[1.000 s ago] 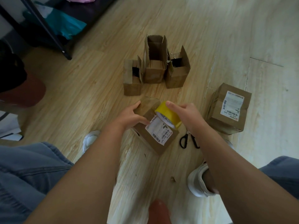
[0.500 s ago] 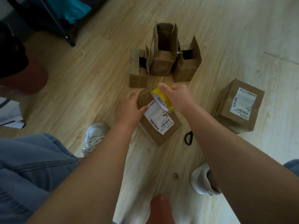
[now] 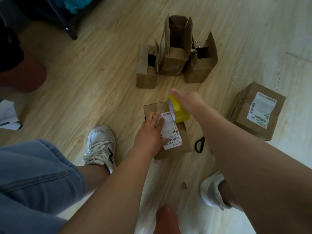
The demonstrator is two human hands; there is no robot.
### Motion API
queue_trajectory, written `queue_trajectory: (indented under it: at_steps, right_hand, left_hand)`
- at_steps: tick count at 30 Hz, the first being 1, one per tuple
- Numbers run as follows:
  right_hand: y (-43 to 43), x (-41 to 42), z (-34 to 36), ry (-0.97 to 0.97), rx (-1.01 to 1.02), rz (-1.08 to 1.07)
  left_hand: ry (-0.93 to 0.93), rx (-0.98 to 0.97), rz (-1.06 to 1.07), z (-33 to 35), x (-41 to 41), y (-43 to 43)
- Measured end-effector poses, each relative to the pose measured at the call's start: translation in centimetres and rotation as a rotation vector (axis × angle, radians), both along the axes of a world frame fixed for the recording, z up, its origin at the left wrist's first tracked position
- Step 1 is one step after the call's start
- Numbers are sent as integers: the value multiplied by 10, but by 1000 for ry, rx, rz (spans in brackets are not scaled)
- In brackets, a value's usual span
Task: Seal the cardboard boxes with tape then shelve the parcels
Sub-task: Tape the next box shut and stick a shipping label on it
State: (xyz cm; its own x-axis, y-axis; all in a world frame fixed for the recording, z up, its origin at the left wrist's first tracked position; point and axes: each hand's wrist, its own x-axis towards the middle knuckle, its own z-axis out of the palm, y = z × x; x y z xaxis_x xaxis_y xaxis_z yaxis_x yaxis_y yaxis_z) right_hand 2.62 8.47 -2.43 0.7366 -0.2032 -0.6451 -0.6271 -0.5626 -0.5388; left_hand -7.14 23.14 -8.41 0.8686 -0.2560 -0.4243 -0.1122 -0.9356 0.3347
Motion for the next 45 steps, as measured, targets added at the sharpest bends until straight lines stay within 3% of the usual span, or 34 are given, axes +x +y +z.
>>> queue_trajectory:
  at_steps: [4, 11, 19, 29, 34, 41, 45]
  right_hand:
    - [3, -3, -1, -22, 82, -9]
    - [-9, -30, -4, -27, 290, -150]
    - [-1, -34, 3, -74, 154, -114]
    - [-19, -81, 3, 97, 68, -182]
    - [-19, -95, 6, 42, 265, -175]
    - [-16, -93, 0, -2, 149, -178]
    - [-16, -92, -1, 5, 127, -170]
  left_hand:
    - [77, 138, -114, -9, 0, 6]
    - [65, 270, -120, -11, -2, 0]
    - [61, 310, -93, -10, -3, -4]
    - [84, 376, -125, -10, 0, -8]
    - [62, 349, -85, -5, 1, -7]
    - [-76, 214, -194, 5, -19, -13]
    - [1, 139, -206, 6, -31, -18]
